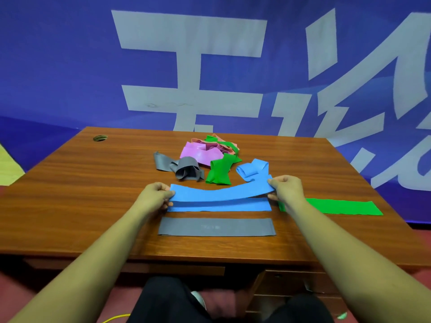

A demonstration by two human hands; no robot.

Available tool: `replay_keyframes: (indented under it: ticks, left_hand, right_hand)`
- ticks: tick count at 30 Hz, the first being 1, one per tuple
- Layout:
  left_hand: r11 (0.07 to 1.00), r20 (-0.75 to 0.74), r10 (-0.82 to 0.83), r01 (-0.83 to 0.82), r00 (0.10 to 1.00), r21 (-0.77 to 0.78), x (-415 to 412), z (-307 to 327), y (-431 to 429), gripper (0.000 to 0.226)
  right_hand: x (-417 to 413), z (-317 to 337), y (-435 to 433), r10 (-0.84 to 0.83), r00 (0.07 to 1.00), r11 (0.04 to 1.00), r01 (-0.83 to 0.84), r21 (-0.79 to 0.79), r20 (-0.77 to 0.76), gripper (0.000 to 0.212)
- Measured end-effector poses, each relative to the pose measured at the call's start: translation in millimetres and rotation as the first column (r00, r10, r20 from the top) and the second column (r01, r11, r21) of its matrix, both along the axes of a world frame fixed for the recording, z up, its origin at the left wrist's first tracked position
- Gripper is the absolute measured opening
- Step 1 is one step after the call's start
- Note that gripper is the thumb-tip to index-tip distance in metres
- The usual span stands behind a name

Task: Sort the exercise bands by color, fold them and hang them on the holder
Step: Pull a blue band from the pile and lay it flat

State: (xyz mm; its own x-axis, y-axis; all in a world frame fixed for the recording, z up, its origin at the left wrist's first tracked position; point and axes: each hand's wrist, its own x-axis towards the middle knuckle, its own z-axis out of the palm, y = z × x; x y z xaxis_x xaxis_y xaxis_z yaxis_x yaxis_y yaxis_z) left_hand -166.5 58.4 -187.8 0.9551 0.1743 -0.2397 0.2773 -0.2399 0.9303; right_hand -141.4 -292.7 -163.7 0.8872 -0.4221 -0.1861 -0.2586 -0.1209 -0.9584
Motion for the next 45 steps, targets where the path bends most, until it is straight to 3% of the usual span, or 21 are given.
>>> replay_keyframes:
  ticks: [3,9,14,19,23,26,30,33,36,41,45]
  left_hand:
    - [0.989,-0.015,0.005,-0.003,1.000,0.145,0,-3,-3,0.008]
    - [0.931,0.031,0.026,-0.035,0.999,0.363,2,-9,-5,0.005]
    - [0.908,0.058,0.033,-0.054,0.998,0.415,0,-12,-5,0.002]
    - [0.941,0.119,0.058,-0.095,0.991,0.326,-4,-16,-3,0.018]
    - [0.912,0.097,-0.002,-0.038,0.995,0.408,-9,-18,-3,0.022]
    - [0.847,0.106,-0.037,-0.026,0.994,0.531,-10,-23,-3,0.022]
    - [0.671,0.142,-0.052,-0.071,0.988,0.738,-14,-27,-7,0.031]
    - [0.672,0.258,-0.062,-0.151,0.964,0.725,-9,-23,-18,0.024]
    - [0.730,0.320,-0.210,-0.069,0.924,0.680,6,-13,-42,0.015]
    - [0.701,0.302,-0.414,0.089,0.858,0.708,41,-2,-102,0.023]
    - [0.670,0.243,-0.505,0.198,0.828,0.715,70,-2,-144,0.024]
  right_hand:
    - [-4,-21,-1,0.016,0.998,0.986,-0.027,-0.166,-0.063,0.019]
    - [-4,-29,5,0.041,0.999,0.900,-0.051,-0.433,-0.032,0.013]
    - [-4,-33,7,0.064,0.995,0.802,-0.094,-0.590,-0.071,0.017]
    - [-9,-40,11,0.062,0.997,0.757,-0.078,-0.649,-0.048,0.015]
    - [-13,-48,16,0.068,0.995,0.696,-0.098,-0.712,-0.070,0.012]
    - [-16,-48,18,0.081,0.995,0.630,-0.095,-0.771,-0.056,0.011]
    - [-21,-48,20,0.101,0.994,0.541,-0.088,-0.837,-0.039,0.015]
    - [-16,-43,16,0.126,0.992,0.564,-0.085,-0.821,-0.016,0.022]
    - [0,-33,8,0.148,0.989,0.573,-0.095,-0.814,-0.011,0.030]
    - [34,-26,1,0.276,0.951,0.553,-0.275,-0.786,-0.139,0.051]
    - [58,-35,-5,0.319,0.929,0.508,-0.335,-0.793,-0.188,0.044]
